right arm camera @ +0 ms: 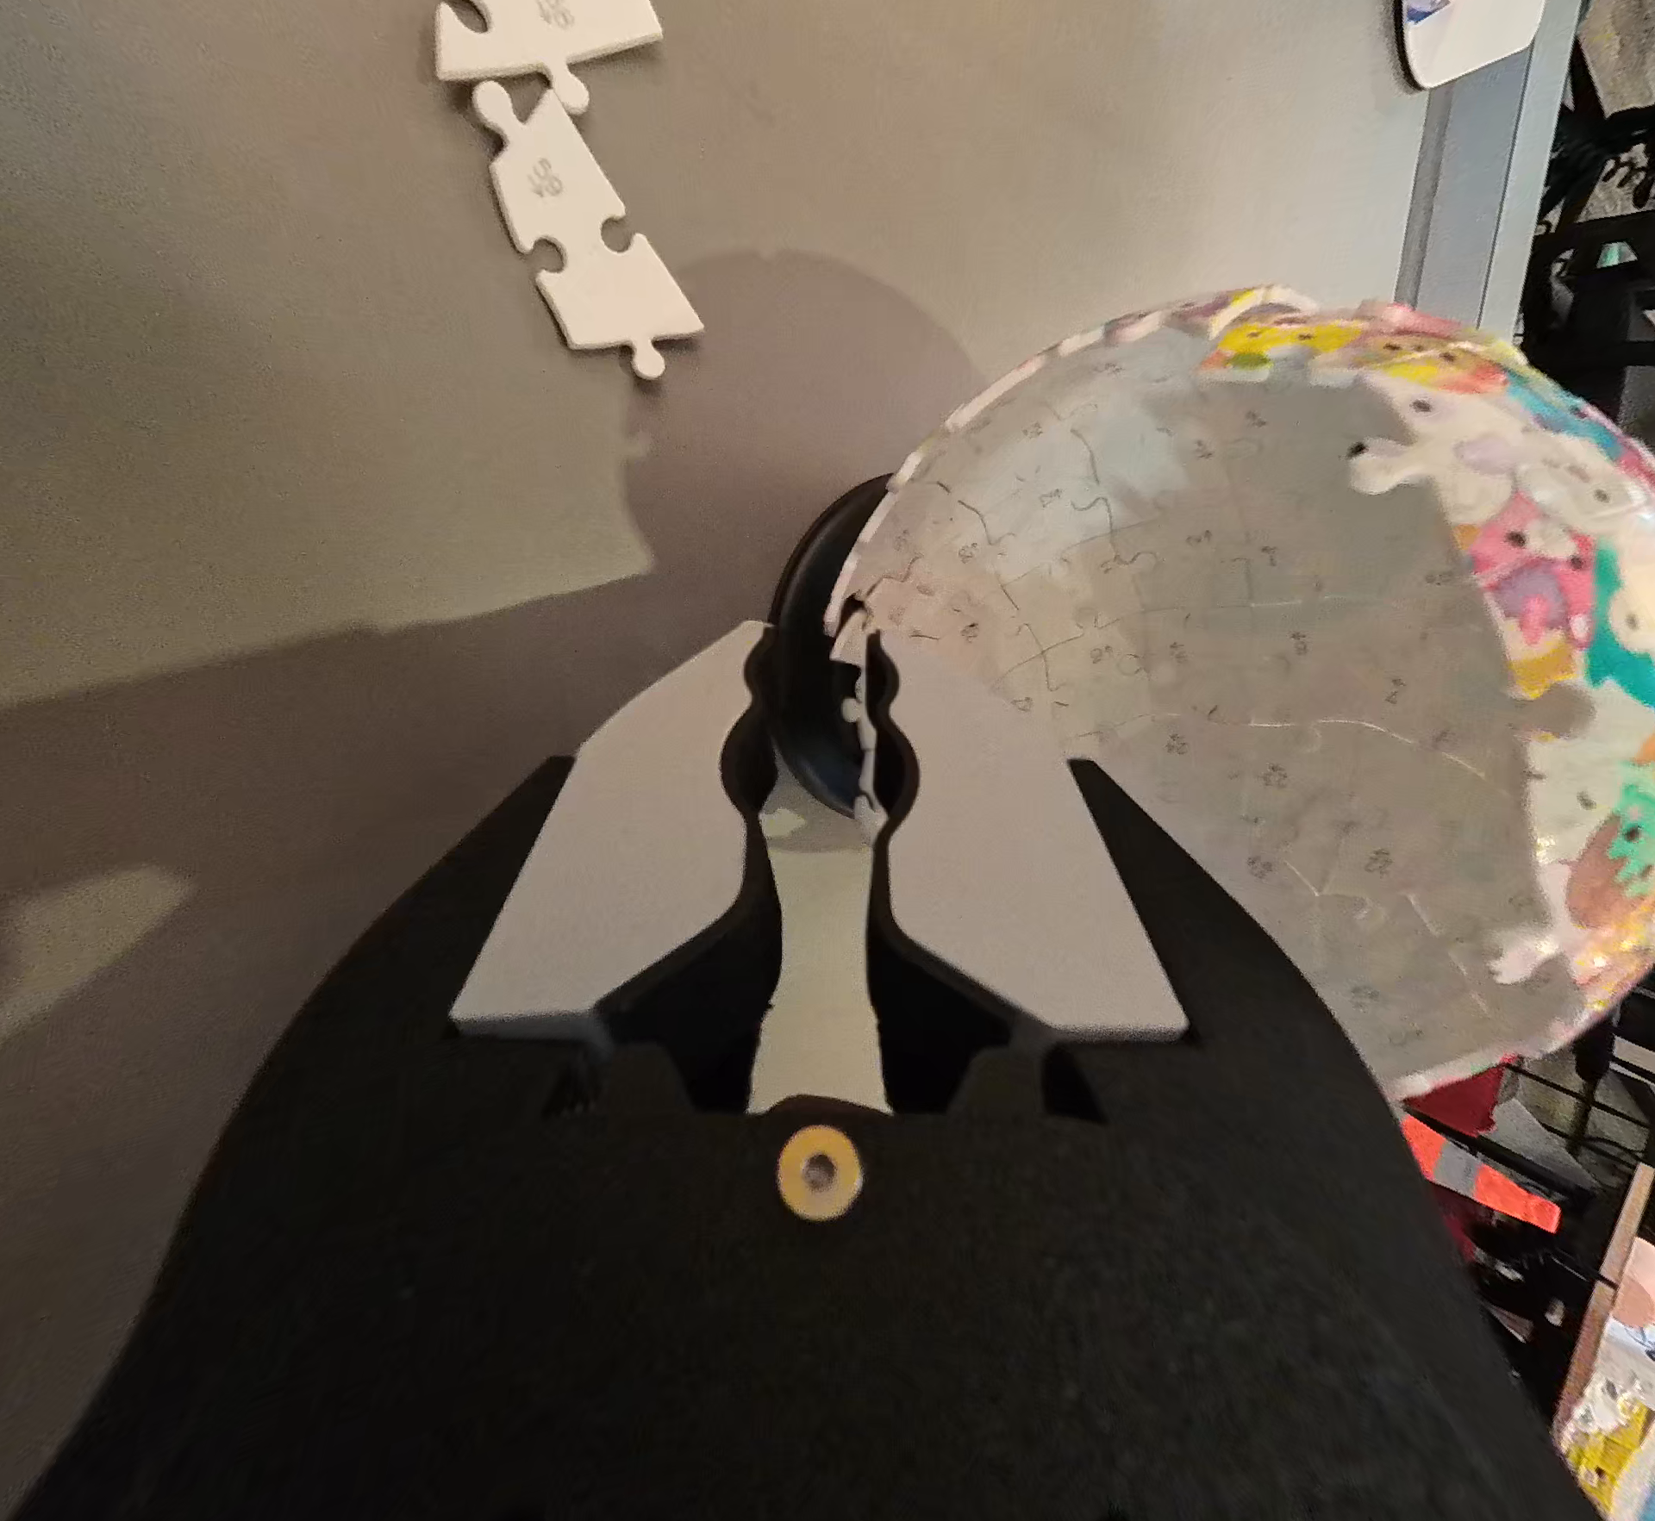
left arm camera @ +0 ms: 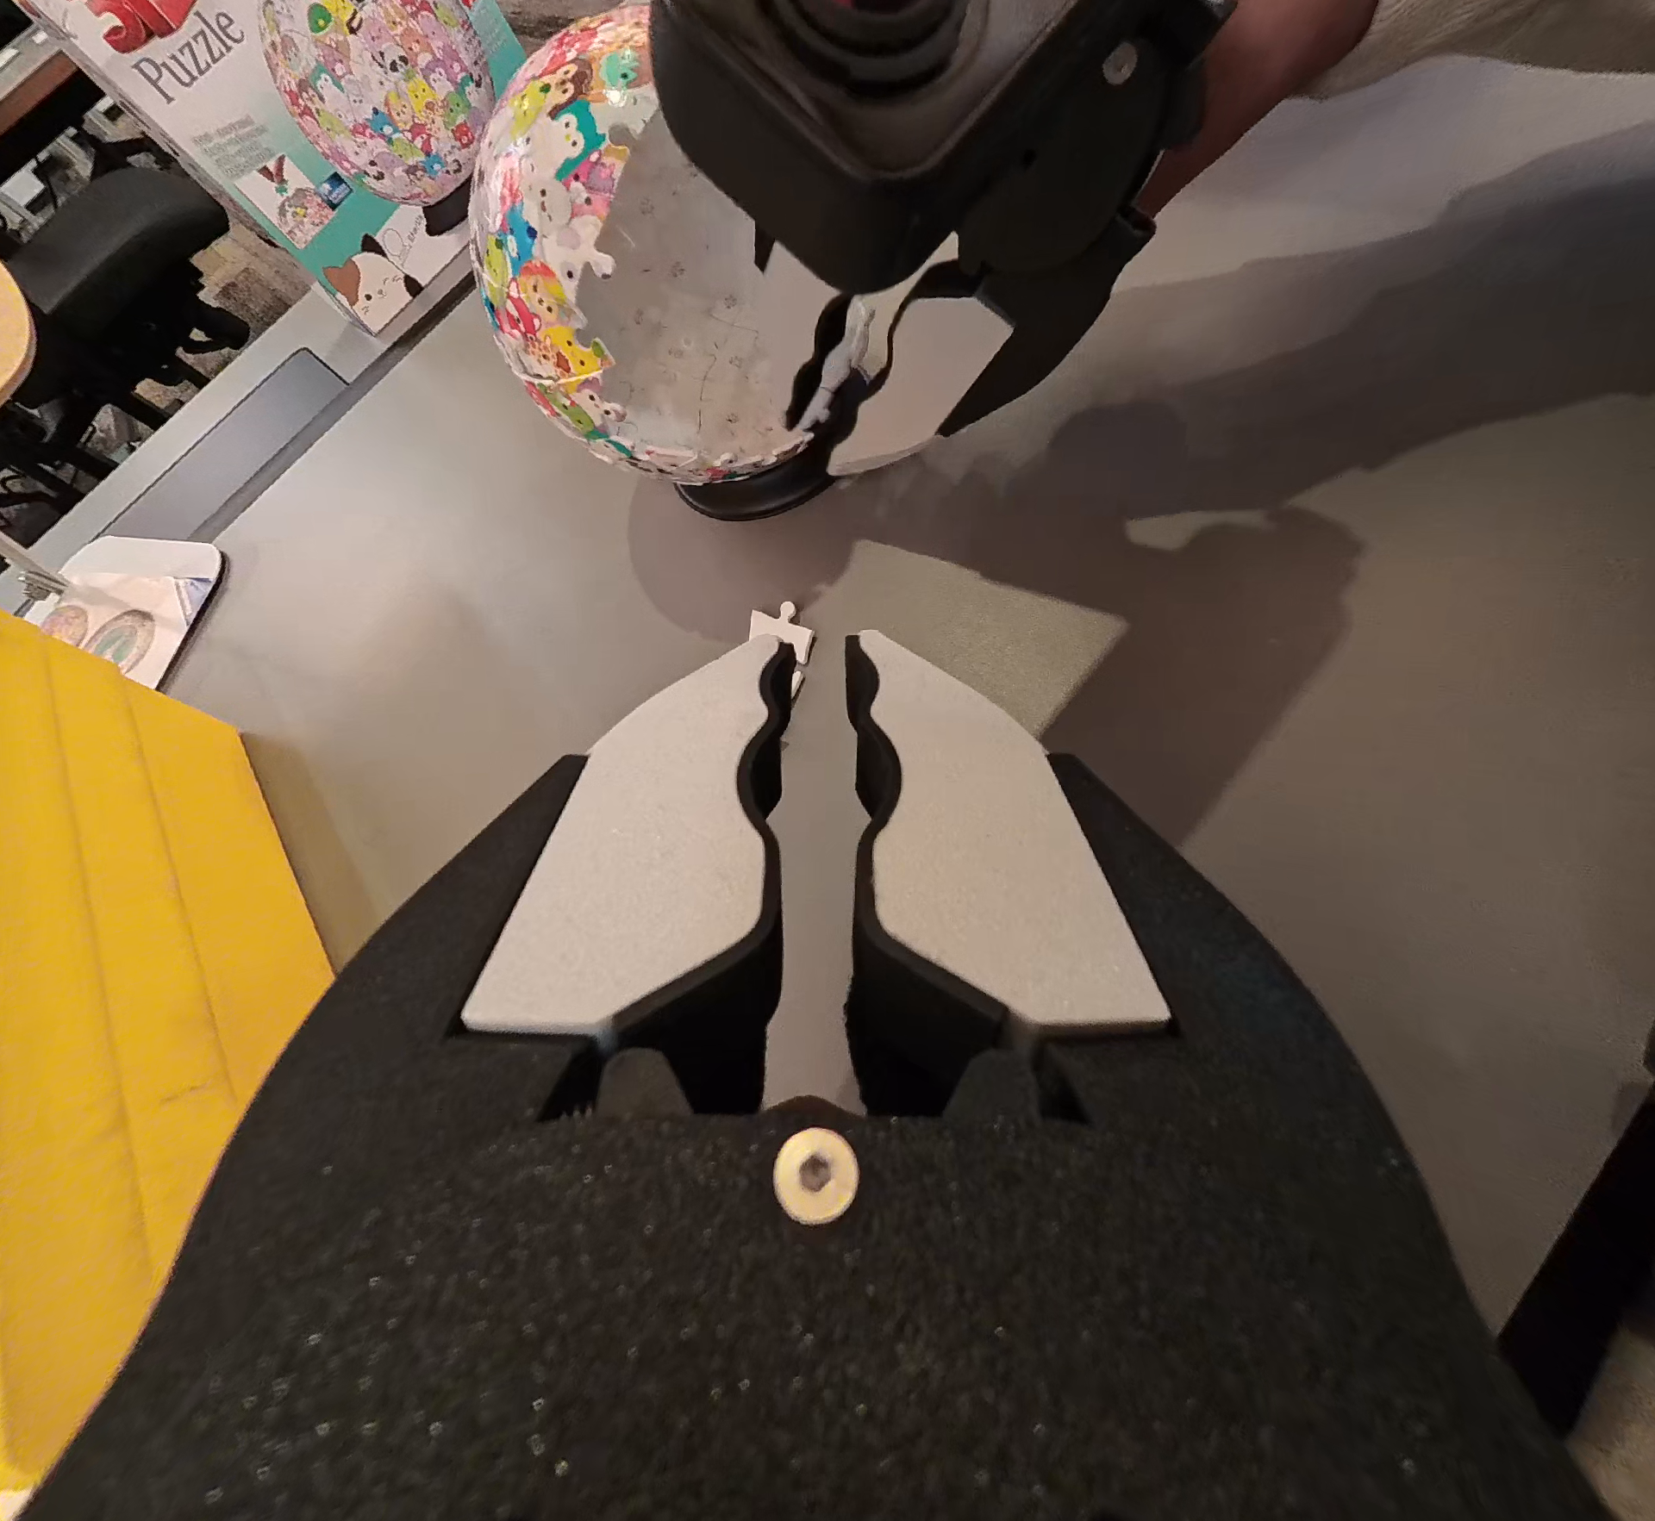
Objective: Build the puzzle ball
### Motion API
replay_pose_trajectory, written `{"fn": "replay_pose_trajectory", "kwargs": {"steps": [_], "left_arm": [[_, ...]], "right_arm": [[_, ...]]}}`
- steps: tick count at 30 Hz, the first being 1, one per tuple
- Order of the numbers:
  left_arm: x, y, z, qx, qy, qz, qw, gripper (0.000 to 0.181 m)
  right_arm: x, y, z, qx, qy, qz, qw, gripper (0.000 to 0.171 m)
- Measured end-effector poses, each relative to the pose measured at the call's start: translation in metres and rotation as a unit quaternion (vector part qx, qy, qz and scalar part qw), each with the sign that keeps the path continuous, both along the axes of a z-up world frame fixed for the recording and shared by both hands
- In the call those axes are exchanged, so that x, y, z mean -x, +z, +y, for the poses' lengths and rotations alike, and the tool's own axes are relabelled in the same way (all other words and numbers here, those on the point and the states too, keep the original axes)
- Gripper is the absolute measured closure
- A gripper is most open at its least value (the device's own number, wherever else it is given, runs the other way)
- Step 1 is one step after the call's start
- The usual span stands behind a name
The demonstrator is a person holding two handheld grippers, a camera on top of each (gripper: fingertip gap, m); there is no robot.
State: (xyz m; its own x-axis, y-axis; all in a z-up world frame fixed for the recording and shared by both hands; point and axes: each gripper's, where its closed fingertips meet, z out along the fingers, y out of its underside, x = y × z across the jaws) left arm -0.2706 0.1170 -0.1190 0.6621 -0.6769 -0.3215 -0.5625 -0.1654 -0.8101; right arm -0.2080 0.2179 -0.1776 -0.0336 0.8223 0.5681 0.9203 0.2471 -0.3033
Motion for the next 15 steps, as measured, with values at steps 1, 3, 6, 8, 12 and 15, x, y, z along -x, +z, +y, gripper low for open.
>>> {"fn": "replay_pose_trajectory", "kwargs": {"steps": [1,3,6,8,12,15], "left_arm": [[-0.0001,-0.0001,-0.0001,0.0,0.0,0.001,1.0,0.17],[0.0001,-0.0001,-0.0002,-0.001,0.0,0.002,1.0,0.17],[0.0008,-0.0001,0.0001,-0.002,0.001,0.003,1.0,0.17],[0.0011,-0.0001,0.0004,-0.002,0.001,0.003,1.0,0.17],[0.0017,-0.0004,0.0008,-0.002,0.002,0.004,1.0,0.17],[0.0018,0.0001,0.0008,-0.002,0.002,0.002,1.0,0.17]], "right_arm": [[-0.0007,-0.0002,0.0014,-0.002,-0.002,-0.004,1.0,0.154],[-0.0008,0.0005,0.0044,-0.008,-0.007,-0.006,1.0,0.154],[-0.0009,-0.0009,0.0074,-0.003,-0.014,-0.005,1.0,0.157],[-0.002,-0.0035,0.0098,-0.002,-0.018,-0.01,1.0,0.158],[-0.0015,-0.0046,0.0073,0.003,-0.018,-0.009,1.0,0.167],[-0.0034,-0.0015,0.0064,-0.006,-0.018,-0.007,1.0,0.169]]}}
